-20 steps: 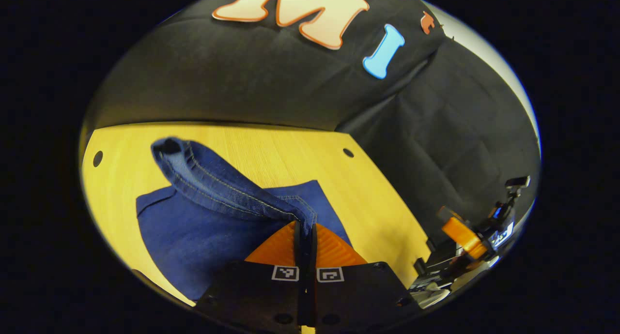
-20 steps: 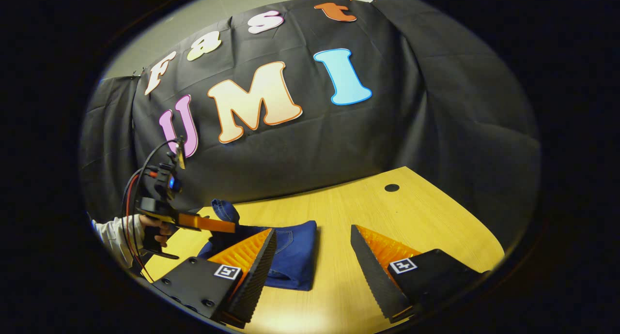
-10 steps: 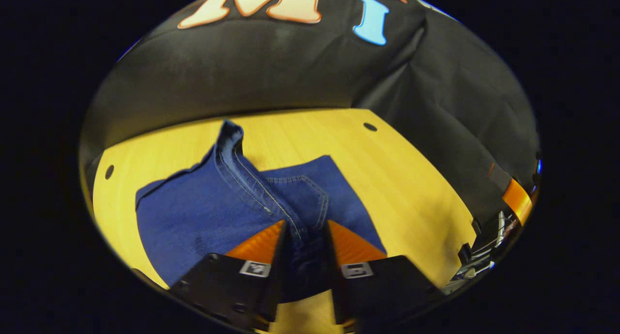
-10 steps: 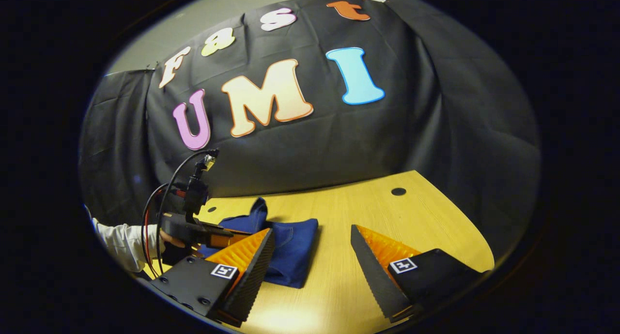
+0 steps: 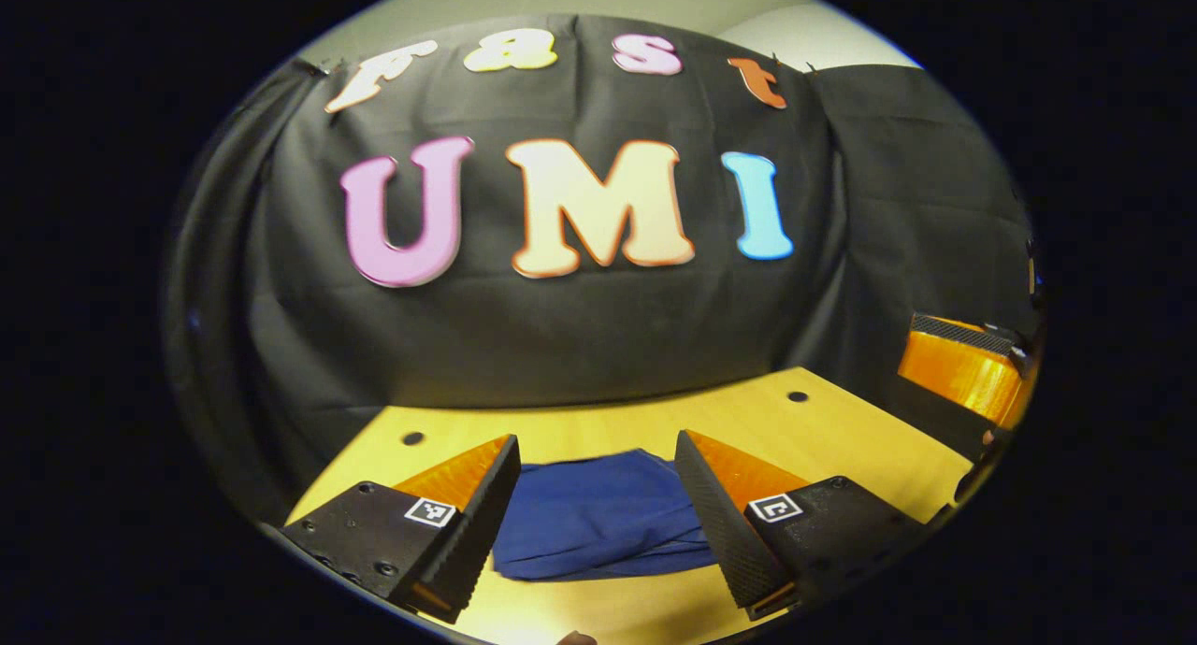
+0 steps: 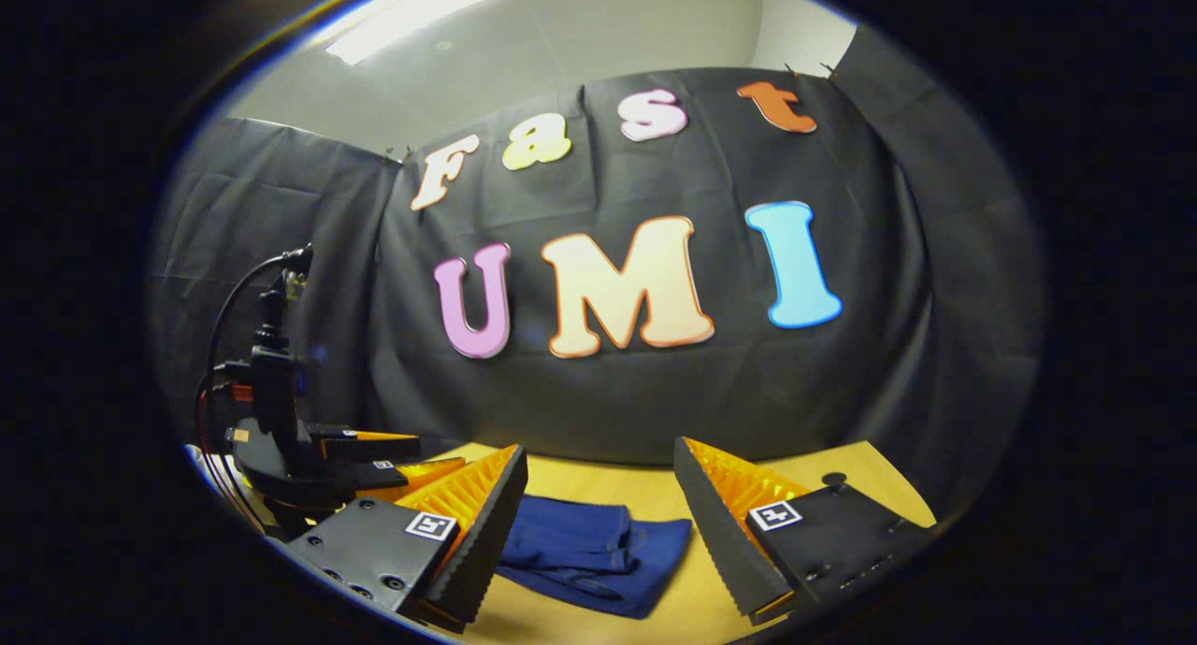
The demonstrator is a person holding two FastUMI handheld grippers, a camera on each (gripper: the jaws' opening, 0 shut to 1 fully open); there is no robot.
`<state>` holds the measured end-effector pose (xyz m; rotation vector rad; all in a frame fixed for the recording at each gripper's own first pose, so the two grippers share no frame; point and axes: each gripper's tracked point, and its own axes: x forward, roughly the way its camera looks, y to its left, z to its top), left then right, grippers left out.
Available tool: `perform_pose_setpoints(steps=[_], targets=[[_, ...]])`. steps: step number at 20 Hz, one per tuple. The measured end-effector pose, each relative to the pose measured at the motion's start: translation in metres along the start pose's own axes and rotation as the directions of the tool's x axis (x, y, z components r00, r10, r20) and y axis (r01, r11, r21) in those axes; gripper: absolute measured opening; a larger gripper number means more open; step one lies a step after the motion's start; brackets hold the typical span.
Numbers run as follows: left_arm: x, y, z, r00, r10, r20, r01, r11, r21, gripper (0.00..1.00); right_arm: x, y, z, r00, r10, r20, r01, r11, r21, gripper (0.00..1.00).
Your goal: Grasp the waist and the cuffs of the jeans and fold them to make the two legs overlap; first hold the waist and fold one-third of the jeans toward the cuffs, then hold the cuffs and fold the remaining one-third in the same direction to finish folding.
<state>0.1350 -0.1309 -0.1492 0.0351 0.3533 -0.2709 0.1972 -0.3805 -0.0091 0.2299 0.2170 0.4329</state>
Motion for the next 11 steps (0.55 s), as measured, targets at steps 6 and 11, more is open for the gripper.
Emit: perform_pose_setpoints(steps=[6,11], targets=[[-0.062,0.049,0.036,0.991,0.071,0.113,-0.073,0.997,0.012,1.00,-0.028,0.055,0.046,0.987,-0.042,0.158,0.048,0.998,-0.034,0.97],[-0.090,0.062,0.051,0.988,0.056,0.145,-0.055,0.998,-0.013,1.00,-0.051,0.079,0.064,0.979,-0.062,0.192,0.079,0.994,-0.082,0.97]])
